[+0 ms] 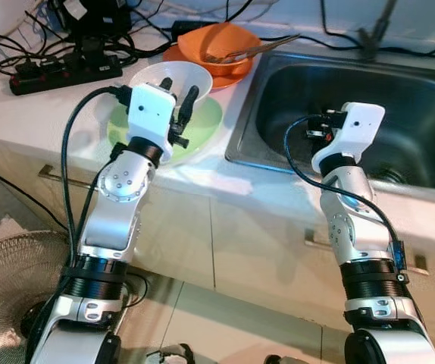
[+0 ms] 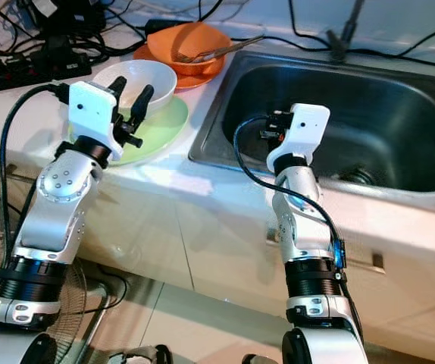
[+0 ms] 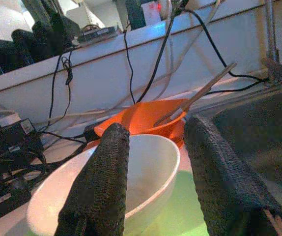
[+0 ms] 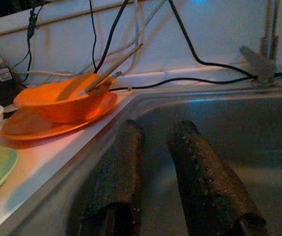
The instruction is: Kitchen organization
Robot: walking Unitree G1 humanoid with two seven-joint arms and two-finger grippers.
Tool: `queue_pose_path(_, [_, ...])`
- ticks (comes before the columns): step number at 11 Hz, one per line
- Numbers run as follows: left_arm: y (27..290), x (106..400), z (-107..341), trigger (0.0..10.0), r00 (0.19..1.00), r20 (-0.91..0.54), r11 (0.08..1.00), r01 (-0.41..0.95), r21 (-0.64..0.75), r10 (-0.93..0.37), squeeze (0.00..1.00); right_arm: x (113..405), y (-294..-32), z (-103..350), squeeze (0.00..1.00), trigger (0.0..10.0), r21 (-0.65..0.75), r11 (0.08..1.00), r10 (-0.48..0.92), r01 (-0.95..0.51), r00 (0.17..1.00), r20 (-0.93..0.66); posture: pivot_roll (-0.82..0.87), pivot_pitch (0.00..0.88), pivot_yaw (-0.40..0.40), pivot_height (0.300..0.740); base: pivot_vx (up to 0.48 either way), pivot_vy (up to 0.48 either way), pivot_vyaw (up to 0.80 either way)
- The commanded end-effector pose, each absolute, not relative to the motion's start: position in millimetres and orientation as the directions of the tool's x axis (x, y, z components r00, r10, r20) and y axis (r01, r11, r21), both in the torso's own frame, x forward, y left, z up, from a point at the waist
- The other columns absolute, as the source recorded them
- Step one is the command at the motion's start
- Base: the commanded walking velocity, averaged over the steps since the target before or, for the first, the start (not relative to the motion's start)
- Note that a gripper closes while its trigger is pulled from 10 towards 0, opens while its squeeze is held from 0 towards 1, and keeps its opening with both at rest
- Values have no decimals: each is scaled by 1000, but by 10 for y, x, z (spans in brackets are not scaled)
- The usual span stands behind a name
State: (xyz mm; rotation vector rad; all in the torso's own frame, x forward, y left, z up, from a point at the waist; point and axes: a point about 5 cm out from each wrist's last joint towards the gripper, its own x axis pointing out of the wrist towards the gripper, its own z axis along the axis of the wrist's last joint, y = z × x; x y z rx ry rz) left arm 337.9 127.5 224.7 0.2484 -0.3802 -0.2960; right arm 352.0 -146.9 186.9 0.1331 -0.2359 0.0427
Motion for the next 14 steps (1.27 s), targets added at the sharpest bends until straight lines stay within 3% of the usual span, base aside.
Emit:
queue_pose_path(1, [1262, 3364, 2263, 10000, 885, 330, 926, 233, 298, -329, 0, 3544, -1437, 1915, 0, 10000, 114, 991, 40, -69, 969, 245, 75, 87, 28, 740, 270, 0, 0])
queue_pose_path(14, [1271, 3365, 2319, 10000, 880, 358, 935, 217, 279, -312, 0, 3559, -1437, 1923, 0, 10000, 132, 989, 38, -73, 968, 248, 80, 96, 25, 740, 334, 0, 0])
